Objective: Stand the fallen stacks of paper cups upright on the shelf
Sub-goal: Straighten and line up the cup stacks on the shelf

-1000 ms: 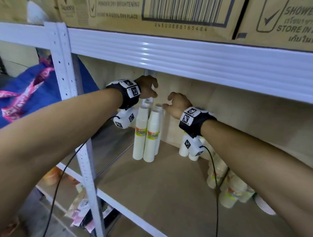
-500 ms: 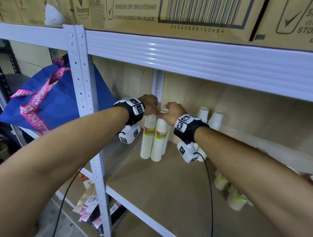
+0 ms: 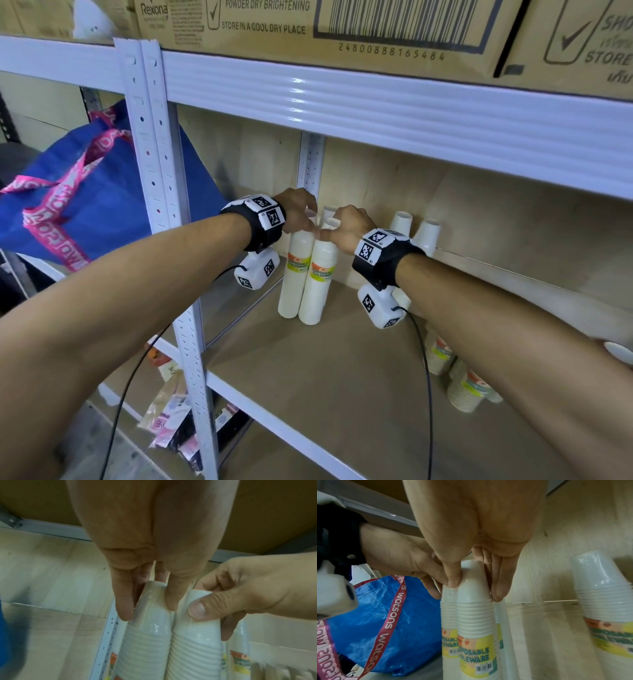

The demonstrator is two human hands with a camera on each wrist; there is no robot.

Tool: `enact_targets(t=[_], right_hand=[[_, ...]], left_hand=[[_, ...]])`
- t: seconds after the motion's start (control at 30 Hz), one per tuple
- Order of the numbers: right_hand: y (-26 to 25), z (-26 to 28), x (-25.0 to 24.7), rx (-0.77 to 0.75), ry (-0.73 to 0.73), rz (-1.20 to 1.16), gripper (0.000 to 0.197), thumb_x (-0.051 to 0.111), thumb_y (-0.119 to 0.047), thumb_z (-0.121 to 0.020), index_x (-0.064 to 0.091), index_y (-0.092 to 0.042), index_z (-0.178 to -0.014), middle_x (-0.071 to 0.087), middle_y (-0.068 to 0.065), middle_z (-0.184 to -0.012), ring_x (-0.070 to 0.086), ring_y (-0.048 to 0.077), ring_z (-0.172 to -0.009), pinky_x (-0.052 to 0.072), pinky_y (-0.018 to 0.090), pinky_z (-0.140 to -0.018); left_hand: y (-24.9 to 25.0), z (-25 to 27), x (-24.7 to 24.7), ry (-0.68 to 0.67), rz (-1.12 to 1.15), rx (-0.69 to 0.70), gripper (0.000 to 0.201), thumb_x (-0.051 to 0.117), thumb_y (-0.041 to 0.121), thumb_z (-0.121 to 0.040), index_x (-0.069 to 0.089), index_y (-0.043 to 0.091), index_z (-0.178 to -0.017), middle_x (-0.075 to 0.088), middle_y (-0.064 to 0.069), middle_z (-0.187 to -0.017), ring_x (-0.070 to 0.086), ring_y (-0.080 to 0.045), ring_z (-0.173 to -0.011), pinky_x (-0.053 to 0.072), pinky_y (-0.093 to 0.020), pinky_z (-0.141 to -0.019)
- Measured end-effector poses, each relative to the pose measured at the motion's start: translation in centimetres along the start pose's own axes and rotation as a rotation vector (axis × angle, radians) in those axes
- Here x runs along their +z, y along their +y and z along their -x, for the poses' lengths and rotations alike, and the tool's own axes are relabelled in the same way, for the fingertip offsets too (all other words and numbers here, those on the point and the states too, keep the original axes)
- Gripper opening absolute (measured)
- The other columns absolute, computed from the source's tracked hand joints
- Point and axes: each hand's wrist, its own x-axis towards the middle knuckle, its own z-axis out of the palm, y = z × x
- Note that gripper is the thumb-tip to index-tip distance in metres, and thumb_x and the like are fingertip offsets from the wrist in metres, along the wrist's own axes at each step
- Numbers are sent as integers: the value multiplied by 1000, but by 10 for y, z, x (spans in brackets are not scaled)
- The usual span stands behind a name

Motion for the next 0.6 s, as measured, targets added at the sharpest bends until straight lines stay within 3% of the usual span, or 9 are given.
enact_targets(t=[0.07, 0.27, 0.37, 0.5, 0.6], right_hand=[[5, 2, -6, 13, 4, 21, 44, 74, -44, -79, 61, -9, -103, 54, 2, -90, 53, 21, -82, 31, 25, -53], [24, 11, -33, 60, 38, 50, 46, 76, -47, -76, 60, -8, -94, 54, 2, -92, 55, 20, -86, 35, 27, -59], [41, 16, -44, 100, 70, 37, 46, 78, -49, -72, 61, -10, -90, 59, 1, -89, 61, 21, -86, 35, 24, -54], [63, 23, -60, 163, 78, 41, 56, 80, -48, -71, 64, -8, -106, 64, 5, -106, 63, 21, -93, 46, 26, -67], [78, 26, -68, 195, 97, 16, 67, 81, -48, -68, 62, -10, -120, 64, 2, -122, 64, 19, -106, 53, 29, -84]], left_hand=[[7, 0, -2, -13, 12, 14, 46, 71, 27, -87, 57, 17, -130, 46, -4, -139, 56, -21, -99, 49, -29, -76], [32, -4, -8, -40, 20, 69, 43, 71, 27, -87, 58, 18, -127, 46, -2, -133, 61, -18, -76, 57, -32, -66], [47, -10, -5, -48, 16, 113, 41, 70, 30, -87, 58, 21, -125, 45, 0, -136, 55, -16, -86, 50, -27, -64], [71, -17, 2, -37, 32, 169, 40, 70, 28, -88, 59, 19, -125, 48, -2, -135, 53, -16, -84, 41, -21, -55], [87, -24, 11, -22, 22, 202, 41, 70, 29, -87, 59, 20, -125, 48, -3, -135, 55, -21, -103, 41, -25, -72]])
